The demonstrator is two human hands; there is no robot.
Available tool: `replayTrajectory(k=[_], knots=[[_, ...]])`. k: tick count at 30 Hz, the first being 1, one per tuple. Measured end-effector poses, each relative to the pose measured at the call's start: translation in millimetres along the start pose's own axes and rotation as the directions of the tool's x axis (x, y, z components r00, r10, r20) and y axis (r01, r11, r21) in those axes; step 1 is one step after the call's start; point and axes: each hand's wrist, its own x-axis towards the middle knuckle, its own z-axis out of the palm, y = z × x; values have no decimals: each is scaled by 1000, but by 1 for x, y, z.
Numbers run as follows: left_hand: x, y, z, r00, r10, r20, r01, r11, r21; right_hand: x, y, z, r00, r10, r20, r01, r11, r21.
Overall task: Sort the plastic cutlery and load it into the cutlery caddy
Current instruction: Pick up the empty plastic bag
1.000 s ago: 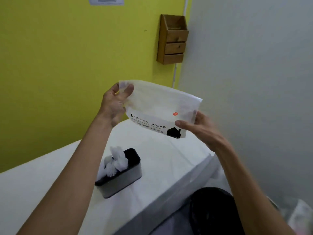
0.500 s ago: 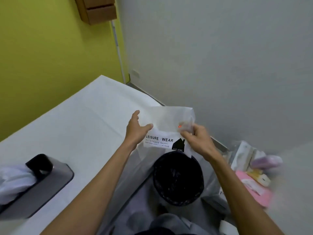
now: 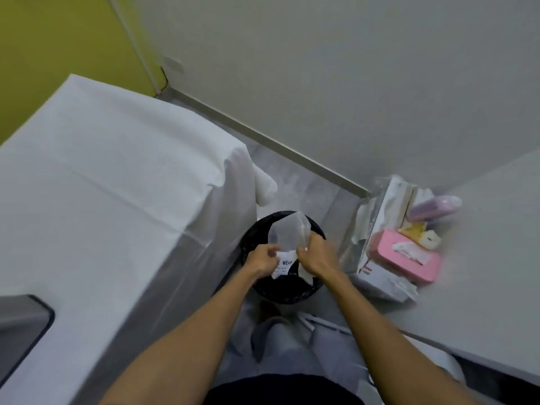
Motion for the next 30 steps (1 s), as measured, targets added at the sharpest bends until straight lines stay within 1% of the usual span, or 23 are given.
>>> replayTrajectory(k=[4,8,13,18,23,25,27,30], knots=[[26,-13,16,998,-59,19,59,998,13,31,18,39,998,61,35,-58,996,-73],[49,-23,22,997,-70,21,70,997,20,53,31,67,991,98,91,-96,995,-25],[56,-29,19,999,-54,0,54,998,17,59,27,78,990,77,119,-75,997,-25],[39,-30,-1,999,7,-46,-8,1000,-17,43,-3,65,992,-11,122,9,1000,10],[-12,-13,-44,980,99,-171,-112,991,-67,13,-57,33,991,-112,74,106,991,83],[-47,-7,-67,950,123,-286,-158,982,-101,-4,-85,21,983,-175,62,168,980,102],[-81,-8,-88,915,141,-377,-191,976,-100,-21,-112,13,966,-253,54,245,962,118],[-130,-18,-123,848,142,-511,-224,969,-102,-48,-156,11,913,-398,85,386,913,131]])
